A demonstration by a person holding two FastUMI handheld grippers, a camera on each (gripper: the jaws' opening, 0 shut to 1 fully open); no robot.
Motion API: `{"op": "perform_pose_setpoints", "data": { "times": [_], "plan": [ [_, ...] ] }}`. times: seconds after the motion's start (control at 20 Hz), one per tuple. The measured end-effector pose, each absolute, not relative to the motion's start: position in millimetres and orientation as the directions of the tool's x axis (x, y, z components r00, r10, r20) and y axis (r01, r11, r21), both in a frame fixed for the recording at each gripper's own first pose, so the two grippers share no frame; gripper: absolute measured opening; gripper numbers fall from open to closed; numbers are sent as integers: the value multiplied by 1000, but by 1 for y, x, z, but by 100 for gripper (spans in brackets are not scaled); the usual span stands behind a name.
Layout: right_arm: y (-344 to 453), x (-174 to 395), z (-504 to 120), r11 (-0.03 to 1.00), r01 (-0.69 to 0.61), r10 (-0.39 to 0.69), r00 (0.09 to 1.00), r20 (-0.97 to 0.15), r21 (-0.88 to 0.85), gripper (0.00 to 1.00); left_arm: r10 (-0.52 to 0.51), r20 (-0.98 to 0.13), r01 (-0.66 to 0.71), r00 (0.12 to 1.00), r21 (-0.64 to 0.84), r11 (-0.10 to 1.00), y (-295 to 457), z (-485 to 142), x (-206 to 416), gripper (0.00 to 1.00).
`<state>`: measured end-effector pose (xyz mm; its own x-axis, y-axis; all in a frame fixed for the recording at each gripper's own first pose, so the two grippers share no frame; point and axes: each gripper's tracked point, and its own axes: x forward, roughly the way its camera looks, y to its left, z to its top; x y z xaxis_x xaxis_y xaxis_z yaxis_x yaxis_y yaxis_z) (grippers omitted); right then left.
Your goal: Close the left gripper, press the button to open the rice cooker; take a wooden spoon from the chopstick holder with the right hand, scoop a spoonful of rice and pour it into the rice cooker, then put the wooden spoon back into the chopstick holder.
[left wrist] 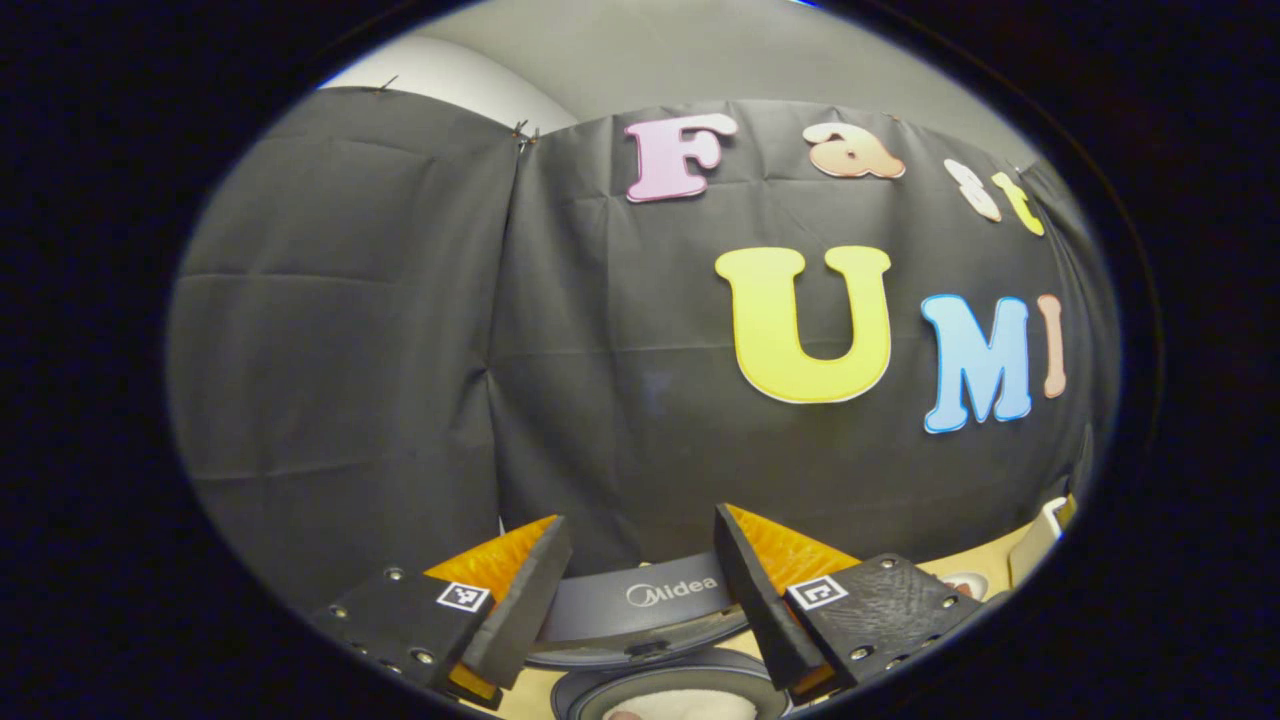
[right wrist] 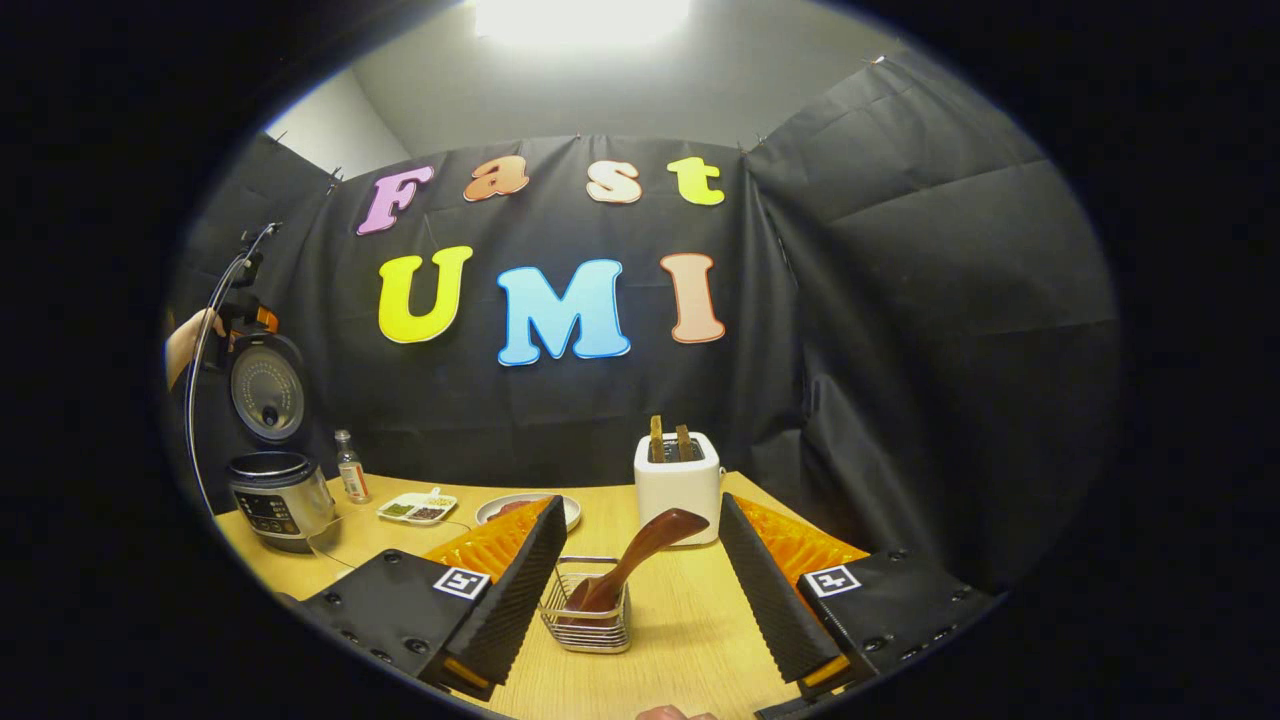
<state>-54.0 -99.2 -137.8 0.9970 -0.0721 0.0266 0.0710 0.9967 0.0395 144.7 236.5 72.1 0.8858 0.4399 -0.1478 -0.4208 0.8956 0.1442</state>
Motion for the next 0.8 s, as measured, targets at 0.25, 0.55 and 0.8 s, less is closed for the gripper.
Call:
{"op": "perform_pose_setpoints", "data": {
  "times": [0.25, 0.55, 0.8],
  "plan": [
    [-91, -52, -140, 999, 47, -48, 998, 30, 16, 98, 428, -236, -403, 872, 149, 903, 216, 62, 125, 92],
    [-82, -53, -147, 999, -19, 18, 999, 39, 40, 98, 370, -315, -364, 874, 79, 928, 184, 38, 91, 93],
    [-48, -59, -145, 995, -98, 97, 994, 58, 25, 98, 334, -371, -341, 866, 49, 939, 155, 2, 56, 93]
  ]
}}
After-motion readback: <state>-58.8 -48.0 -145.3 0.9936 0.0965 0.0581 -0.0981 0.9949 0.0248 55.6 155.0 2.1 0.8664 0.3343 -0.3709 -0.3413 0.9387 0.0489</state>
